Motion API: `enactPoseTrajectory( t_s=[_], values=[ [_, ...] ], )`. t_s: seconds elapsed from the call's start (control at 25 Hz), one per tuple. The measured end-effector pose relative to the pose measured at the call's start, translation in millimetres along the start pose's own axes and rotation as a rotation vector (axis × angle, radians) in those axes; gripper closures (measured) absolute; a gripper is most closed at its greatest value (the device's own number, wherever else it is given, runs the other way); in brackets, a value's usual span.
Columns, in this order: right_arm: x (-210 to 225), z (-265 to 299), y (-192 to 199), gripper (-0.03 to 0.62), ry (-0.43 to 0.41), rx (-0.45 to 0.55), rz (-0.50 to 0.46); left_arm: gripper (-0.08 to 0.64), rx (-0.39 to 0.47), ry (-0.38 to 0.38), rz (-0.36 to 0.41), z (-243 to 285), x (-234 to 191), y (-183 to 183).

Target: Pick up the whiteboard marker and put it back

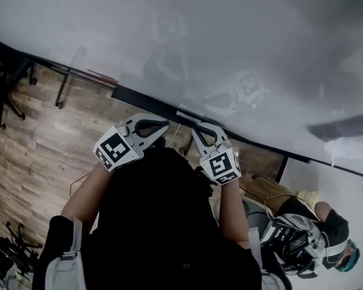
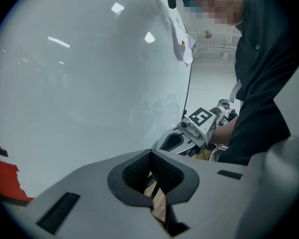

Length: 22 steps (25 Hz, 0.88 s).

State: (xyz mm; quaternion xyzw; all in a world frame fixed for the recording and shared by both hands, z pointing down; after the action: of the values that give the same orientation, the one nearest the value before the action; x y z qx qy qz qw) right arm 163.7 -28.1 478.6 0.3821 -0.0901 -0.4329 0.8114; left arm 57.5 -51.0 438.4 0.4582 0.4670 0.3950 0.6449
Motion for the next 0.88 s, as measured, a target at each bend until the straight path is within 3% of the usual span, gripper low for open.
enactPoseTrajectory(
  t_s=[0.52,0.64,0.88],
  values=[
    [-8,21,17,0.568,-0.030,-0.113,0.012,0.548,0.000,0.008,-0.032,-7,9,1],
    [-14,22,22,0.487,-0.028,-0.129,0.033,0.548,-0.001,0.017,-0.037,-9,17,5],
    [-8,30,22,0.479,-0.005,-0.181,-0.023,0.548,0.000,0.024,-0.052,-8,12,0]
  ],
)
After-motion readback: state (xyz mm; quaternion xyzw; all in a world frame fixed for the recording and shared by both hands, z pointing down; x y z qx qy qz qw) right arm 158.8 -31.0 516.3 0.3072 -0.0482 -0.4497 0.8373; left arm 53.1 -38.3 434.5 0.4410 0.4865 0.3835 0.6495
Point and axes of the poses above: the fingertips, and each gripper's own axes: z forward along the fingers, x to its right, y out of its underside, the point moved 2 cm from there along -z, backward along the fingers, and after that the axes turned 1 degree about z, right-handed, at the moved point
